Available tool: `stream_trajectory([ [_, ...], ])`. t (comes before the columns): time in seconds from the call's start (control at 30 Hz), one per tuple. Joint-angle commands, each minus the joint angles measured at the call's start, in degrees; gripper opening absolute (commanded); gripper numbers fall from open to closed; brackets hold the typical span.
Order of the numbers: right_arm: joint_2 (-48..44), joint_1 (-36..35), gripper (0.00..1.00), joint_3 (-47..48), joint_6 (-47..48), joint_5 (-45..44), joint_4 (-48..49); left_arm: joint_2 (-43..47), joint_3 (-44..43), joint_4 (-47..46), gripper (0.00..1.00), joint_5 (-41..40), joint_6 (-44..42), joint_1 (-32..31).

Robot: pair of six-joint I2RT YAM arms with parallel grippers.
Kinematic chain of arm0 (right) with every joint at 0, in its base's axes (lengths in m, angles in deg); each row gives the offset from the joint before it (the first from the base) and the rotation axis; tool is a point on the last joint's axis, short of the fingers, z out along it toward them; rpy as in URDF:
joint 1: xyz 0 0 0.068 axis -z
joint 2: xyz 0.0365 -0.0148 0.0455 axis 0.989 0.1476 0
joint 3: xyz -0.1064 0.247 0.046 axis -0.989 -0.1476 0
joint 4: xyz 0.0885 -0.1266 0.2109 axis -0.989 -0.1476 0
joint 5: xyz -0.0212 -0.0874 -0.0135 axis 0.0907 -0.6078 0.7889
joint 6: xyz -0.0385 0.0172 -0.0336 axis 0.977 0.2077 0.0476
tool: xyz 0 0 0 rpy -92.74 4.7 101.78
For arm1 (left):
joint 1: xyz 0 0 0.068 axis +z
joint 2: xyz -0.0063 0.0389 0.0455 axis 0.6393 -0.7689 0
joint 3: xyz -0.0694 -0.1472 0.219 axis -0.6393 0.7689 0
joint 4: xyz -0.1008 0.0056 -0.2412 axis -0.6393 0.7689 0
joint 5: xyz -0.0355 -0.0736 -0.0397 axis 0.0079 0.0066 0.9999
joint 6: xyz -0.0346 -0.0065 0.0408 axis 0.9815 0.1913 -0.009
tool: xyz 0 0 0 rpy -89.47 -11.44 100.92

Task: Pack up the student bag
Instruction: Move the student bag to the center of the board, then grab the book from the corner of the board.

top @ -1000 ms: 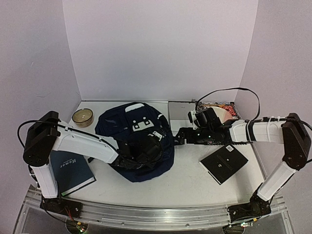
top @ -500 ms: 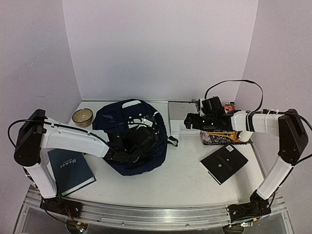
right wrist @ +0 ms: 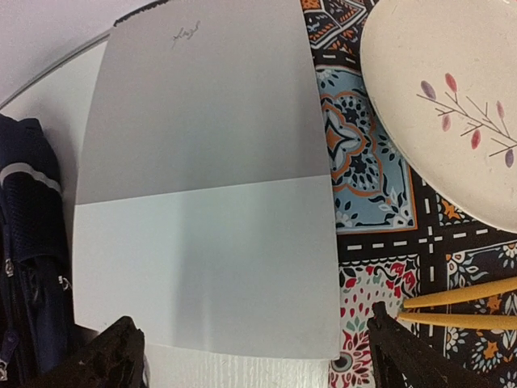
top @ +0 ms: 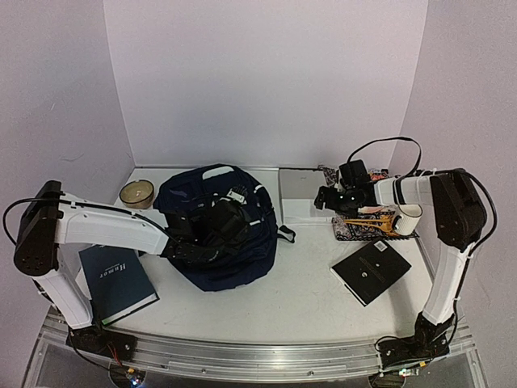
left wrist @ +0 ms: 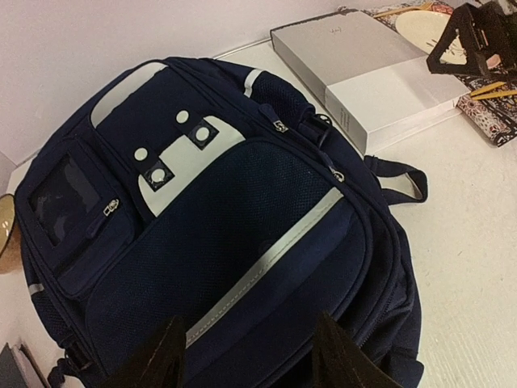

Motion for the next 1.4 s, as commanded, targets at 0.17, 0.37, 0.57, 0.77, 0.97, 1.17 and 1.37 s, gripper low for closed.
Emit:
stream_trajectory([
  [0.17,6.11,1.40,0.83,6.29,0.43,10.95,-0.79,4.40,3.26,-1.93,0.60,5.46,4.33,2.39],
  [0.37,6.25,1.41,0.63,5.96,-1.19,17.17,2.09,4.99,4.12,-2.56,0.61,6.38,4.88,3.04],
  [0.57,6.59,1.41,0.42,5.11,-5.18,21.74,6.76,4.32,4.39,-3.15,0.61,8.11,5.25,3.18],
  [0.77,6.98,1.38,0.11,4.37,-9.22,24.77,10.28,4.39,4.69,-3.53,0.61,9.16,5.66,3.21],
  [0.97,4.03,1.46,0.00,2.02,-12.23,25.91,12.82,6.03,5.96,-4.68,0.61,9.44,6.37,3.48],
  [1.17,-2.28,1.70,0.00,-2.27,-14.48,26.17,15.14,9.91,9.58,-8.54,0.63,13.16,8.78,6.78],
  [1.37,-10.82,1.90,0.00,-8.33,-15.07,24.01,16.13,15.06,13.77,-13.25,0.69,15.23,11.97,9.30],
])
